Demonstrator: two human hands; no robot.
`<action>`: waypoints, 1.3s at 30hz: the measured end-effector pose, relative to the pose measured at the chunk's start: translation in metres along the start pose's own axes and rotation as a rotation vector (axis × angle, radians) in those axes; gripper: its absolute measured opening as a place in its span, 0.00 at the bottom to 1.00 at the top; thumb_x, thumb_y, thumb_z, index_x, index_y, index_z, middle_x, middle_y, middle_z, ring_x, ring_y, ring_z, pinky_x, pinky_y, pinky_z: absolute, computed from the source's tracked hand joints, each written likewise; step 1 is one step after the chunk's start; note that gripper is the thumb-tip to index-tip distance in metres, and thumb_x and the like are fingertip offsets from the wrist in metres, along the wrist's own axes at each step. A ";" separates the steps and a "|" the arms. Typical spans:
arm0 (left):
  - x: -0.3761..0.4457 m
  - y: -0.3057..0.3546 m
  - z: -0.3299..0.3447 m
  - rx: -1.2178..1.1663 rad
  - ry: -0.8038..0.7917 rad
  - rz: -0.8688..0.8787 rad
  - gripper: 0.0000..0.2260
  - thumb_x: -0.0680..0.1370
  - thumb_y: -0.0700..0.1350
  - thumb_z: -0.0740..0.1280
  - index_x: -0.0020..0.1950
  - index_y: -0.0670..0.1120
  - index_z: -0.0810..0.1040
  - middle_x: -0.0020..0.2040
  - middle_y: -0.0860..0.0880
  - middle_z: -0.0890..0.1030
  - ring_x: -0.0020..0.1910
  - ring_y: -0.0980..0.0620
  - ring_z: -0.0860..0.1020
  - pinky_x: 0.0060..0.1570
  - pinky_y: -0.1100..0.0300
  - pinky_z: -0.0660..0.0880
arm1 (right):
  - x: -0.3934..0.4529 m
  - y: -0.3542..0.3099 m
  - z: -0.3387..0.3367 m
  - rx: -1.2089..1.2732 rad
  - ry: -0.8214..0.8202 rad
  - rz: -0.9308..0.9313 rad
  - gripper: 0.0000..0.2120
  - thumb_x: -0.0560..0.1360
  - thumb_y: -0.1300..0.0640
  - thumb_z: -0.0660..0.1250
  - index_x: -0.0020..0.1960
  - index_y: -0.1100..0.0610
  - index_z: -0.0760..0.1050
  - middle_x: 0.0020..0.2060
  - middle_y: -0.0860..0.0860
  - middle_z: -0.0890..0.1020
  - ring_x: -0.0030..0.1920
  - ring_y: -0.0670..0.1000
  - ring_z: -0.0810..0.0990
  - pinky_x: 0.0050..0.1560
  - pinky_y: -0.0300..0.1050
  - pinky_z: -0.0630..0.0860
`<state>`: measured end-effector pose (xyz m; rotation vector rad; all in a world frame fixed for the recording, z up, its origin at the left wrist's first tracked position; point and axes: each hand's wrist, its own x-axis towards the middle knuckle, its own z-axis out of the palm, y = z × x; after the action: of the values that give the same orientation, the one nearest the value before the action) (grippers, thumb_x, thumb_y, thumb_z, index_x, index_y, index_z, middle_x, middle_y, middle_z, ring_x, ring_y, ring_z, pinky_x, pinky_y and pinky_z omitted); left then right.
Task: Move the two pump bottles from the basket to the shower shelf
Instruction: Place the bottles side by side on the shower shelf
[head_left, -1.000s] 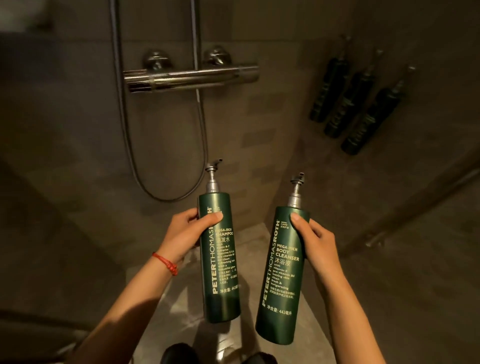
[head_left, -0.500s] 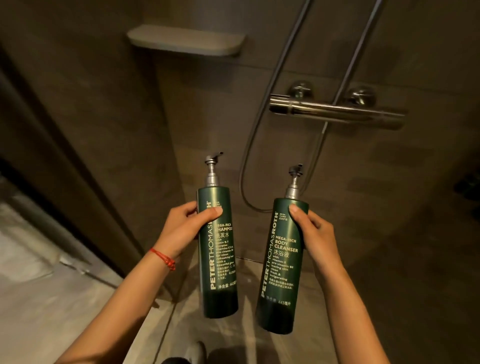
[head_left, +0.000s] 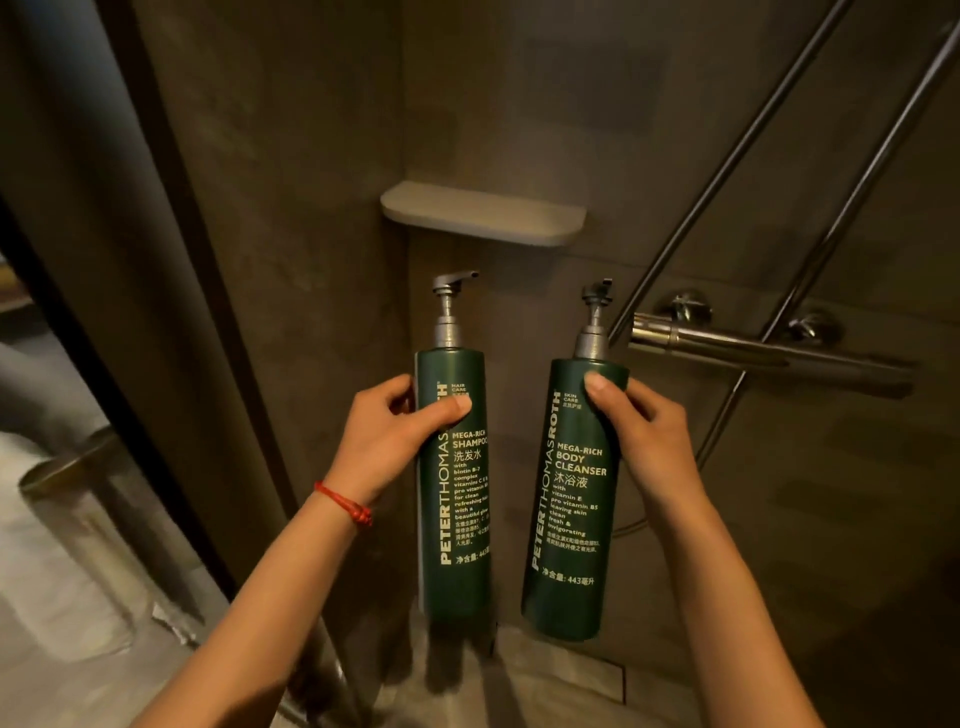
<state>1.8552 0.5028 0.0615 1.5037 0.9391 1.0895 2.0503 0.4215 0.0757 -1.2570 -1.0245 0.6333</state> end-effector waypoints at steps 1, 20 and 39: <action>0.007 0.005 -0.003 0.013 0.001 0.040 0.06 0.66 0.44 0.73 0.42 0.50 0.79 0.40 0.50 0.82 0.33 0.63 0.79 0.32 0.73 0.74 | 0.007 -0.006 0.004 0.001 -0.001 -0.030 0.05 0.69 0.54 0.68 0.37 0.54 0.79 0.26 0.43 0.82 0.30 0.39 0.79 0.30 0.30 0.73; 0.105 0.102 -0.017 0.066 0.121 0.442 0.19 0.55 0.62 0.72 0.41 0.56 0.77 0.41 0.55 0.82 0.38 0.62 0.80 0.35 0.68 0.75 | 0.097 -0.096 0.032 -0.173 0.144 -0.423 0.10 0.66 0.46 0.71 0.45 0.47 0.77 0.39 0.44 0.82 0.39 0.40 0.81 0.35 0.29 0.75; 0.199 0.179 -0.008 0.113 0.306 0.627 0.20 0.60 0.58 0.73 0.48 0.55 0.73 0.41 0.59 0.77 0.40 0.61 0.77 0.36 0.65 0.73 | 0.204 -0.165 0.047 -0.295 0.287 -0.565 0.15 0.62 0.35 0.68 0.42 0.41 0.72 0.37 0.39 0.78 0.37 0.37 0.78 0.32 0.34 0.70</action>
<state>1.9099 0.6597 0.2719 1.8156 0.7504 1.7789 2.0754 0.5792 0.2896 -1.1882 -1.1857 -0.1343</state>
